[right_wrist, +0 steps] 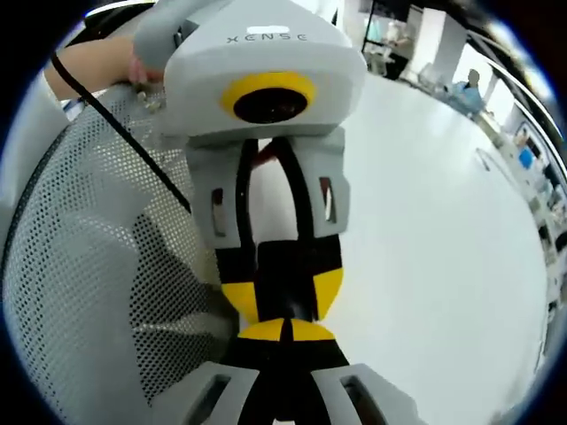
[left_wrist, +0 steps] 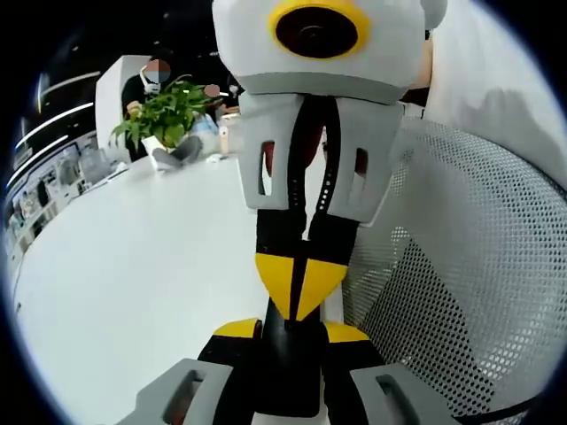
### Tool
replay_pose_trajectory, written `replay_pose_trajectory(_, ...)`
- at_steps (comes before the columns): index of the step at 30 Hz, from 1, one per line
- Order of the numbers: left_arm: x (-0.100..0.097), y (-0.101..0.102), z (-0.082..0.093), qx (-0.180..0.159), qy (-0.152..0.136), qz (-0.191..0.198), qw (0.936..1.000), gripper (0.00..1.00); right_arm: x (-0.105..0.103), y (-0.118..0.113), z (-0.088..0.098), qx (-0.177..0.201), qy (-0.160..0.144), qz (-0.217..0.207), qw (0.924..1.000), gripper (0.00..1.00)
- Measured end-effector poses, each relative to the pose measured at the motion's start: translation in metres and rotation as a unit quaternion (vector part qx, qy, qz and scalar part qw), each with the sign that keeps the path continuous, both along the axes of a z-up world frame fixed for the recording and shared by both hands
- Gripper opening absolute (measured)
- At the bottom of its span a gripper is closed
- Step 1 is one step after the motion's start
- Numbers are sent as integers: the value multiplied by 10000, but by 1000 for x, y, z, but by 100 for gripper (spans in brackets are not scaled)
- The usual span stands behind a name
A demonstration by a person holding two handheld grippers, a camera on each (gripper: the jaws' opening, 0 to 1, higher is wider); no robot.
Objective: Press the specified remote control buttons in sequence, fully releasing each button before pressing the next.
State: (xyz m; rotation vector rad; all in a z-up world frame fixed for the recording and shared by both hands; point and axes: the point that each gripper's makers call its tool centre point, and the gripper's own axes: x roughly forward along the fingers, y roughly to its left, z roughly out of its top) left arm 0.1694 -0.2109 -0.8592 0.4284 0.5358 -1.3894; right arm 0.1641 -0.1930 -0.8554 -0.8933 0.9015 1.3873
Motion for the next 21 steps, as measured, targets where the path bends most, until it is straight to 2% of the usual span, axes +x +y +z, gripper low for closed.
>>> replay_pose_trajectory(7,0,0,0,-44,80,44,9999,25,0,0,-2,-441,183,328,9983,0)
replay_pose_trajectory(13,0,0,0,-54,98,52,9999,25,-2,-1,-3,-791,-73,767,9939,0)
replay_pose_trajectory(21,0,0,0,-62,122,80,9999,25,-1,-2,-2,-726,-45,633,9953,0)
